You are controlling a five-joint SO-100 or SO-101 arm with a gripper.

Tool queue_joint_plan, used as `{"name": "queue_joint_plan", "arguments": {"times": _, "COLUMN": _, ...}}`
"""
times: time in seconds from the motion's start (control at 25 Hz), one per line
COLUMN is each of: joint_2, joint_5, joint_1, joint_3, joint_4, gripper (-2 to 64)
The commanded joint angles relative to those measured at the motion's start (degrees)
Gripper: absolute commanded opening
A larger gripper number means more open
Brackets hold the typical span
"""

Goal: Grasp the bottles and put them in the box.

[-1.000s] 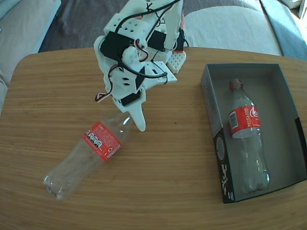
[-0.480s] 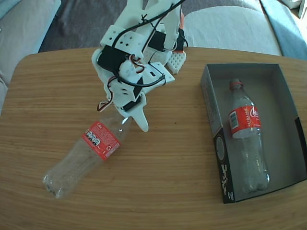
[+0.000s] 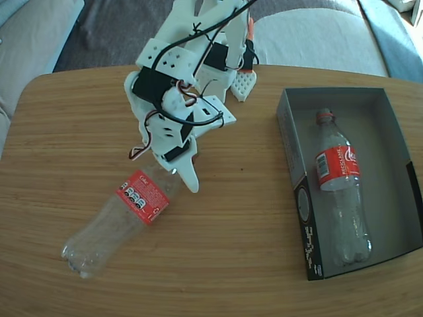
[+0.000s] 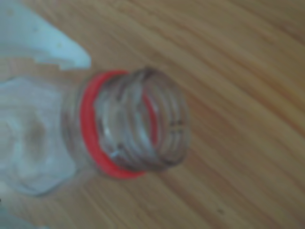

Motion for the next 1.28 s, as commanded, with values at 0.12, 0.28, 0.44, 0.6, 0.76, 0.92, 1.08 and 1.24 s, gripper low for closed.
{"name": "queue_joint_plan", "arguments": {"times": 0.12, "joint_2": 0.53, "joint_5": -0.35, "joint_1": -0.09, "joint_3": -1.67, "joint_4": -0.53, "gripper": 46.1}}
{"name": "queue_joint_plan", "arguments": {"times": 0.28, "joint_2": 1.23, "joint_5": -3.25, "joint_1": -0.18, "joint_3": -0.18, "joint_4": -0.26, "gripper": 46.1}}
{"name": "queue_joint_plan", "arguments": {"times": 0.44, "joint_2": 1.49, "joint_5": -5.19, "joint_1": -0.18, "joint_3": 0.97, "joint_4": -0.53, "gripper": 46.1}}
{"name": "queue_joint_plan", "arguments": {"times": 0.6, "joint_2": 1.41, "joint_5": -7.21, "joint_1": -0.18, "joint_3": 0.97, "joint_4": -0.62, "gripper": 46.1}}
{"name": "queue_joint_plan", "arguments": {"times": 0.76, "joint_2": 1.41, "joint_5": -8.35, "joint_1": -0.18, "joint_3": 0.97, "joint_4": -0.62, "gripper": 46.1}}
{"name": "queue_joint_plan", "arguments": {"times": 0.92, "joint_2": 0.88, "joint_5": -8.35, "joint_1": -0.18, "joint_3": 1.05, "joint_4": -0.62, "gripper": 46.1}}
{"name": "queue_joint_plan", "arguments": {"times": 1.08, "joint_2": 0.62, "joint_5": -8.35, "joint_1": -1.14, "joint_3": 1.05, "joint_4": -0.62, "gripper": 46.1}}
{"name": "queue_joint_plan", "arguments": {"times": 1.24, "joint_2": 0.53, "joint_5": -8.35, "joint_1": -1.49, "joint_3": 1.14, "joint_4": -0.7, "gripper": 46.1}}
